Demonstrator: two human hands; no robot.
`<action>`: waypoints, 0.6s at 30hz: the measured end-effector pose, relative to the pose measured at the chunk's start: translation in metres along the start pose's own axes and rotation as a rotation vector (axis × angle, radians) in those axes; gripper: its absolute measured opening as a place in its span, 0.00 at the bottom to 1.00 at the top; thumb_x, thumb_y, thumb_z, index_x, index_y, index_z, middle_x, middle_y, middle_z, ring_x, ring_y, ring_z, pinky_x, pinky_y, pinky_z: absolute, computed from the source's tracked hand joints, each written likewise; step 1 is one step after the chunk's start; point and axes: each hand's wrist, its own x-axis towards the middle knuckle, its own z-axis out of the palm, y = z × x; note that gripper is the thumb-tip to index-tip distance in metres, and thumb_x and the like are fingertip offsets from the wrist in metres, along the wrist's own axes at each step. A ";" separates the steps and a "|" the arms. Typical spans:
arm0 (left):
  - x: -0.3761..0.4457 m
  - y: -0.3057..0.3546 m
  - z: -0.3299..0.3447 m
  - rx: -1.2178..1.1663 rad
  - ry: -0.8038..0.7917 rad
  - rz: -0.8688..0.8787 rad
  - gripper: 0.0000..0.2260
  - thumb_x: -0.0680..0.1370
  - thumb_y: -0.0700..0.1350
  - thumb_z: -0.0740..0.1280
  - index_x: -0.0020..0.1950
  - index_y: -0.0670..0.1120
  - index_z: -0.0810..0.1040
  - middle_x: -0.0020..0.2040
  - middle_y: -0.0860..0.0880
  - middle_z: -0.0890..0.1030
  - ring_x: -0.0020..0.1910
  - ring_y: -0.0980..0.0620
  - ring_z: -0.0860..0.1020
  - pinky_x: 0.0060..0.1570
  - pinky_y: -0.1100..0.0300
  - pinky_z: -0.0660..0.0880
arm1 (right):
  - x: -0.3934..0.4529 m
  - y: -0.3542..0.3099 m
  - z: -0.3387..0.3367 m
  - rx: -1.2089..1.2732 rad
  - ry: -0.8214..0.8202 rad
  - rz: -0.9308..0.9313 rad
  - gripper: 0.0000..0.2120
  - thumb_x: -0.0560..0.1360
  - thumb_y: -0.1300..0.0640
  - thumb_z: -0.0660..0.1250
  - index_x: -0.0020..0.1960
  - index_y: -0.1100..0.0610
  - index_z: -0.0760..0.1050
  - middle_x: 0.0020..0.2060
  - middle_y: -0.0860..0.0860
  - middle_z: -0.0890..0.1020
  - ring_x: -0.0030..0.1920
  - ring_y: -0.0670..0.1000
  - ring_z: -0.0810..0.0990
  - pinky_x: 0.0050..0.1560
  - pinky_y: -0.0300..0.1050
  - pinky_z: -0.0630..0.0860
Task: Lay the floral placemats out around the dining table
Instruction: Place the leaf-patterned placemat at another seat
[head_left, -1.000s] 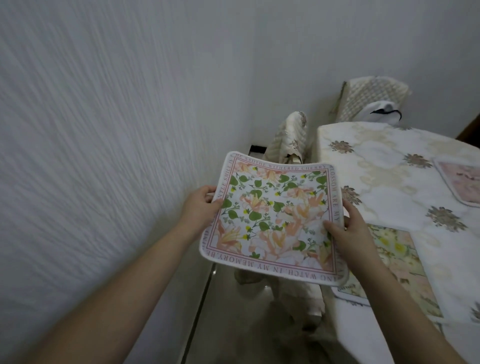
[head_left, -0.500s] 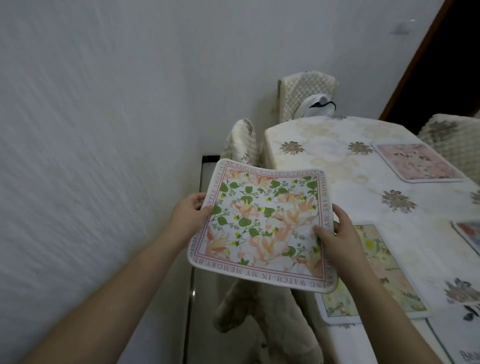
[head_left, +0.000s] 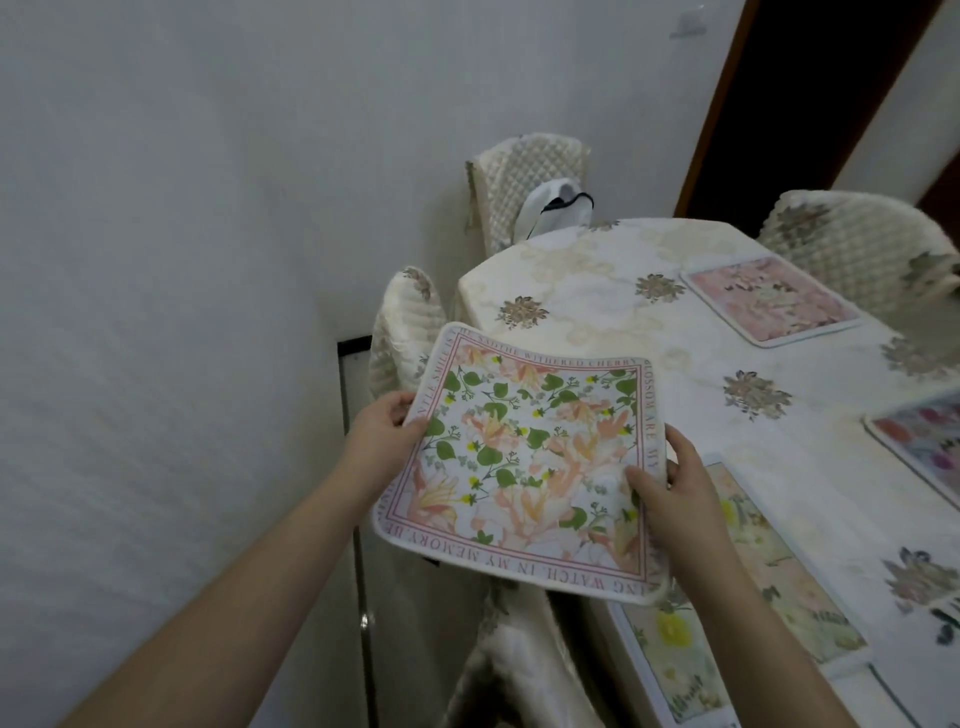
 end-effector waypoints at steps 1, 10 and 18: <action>0.012 0.001 0.004 0.032 -0.022 0.027 0.09 0.79 0.43 0.68 0.57 0.53 0.77 0.53 0.52 0.84 0.40 0.51 0.86 0.43 0.47 0.83 | 0.005 0.001 0.002 0.005 0.025 0.011 0.24 0.79 0.59 0.65 0.70 0.42 0.65 0.52 0.47 0.83 0.43 0.48 0.86 0.39 0.50 0.83; 0.122 0.012 0.038 0.156 -0.243 0.129 0.09 0.79 0.45 0.68 0.58 0.55 0.77 0.51 0.57 0.83 0.43 0.55 0.84 0.44 0.51 0.82 | 0.041 0.009 0.025 0.050 0.283 0.098 0.24 0.79 0.60 0.65 0.68 0.39 0.65 0.54 0.46 0.82 0.47 0.50 0.85 0.45 0.57 0.83; 0.174 0.041 0.070 0.133 -0.457 0.112 0.09 0.79 0.46 0.69 0.59 0.53 0.78 0.47 0.54 0.86 0.39 0.50 0.86 0.42 0.48 0.83 | 0.047 0.009 0.024 0.087 0.463 0.118 0.25 0.79 0.58 0.65 0.70 0.38 0.63 0.57 0.45 0.81 0.50 0.48 0.84 0.45 0.52 0.83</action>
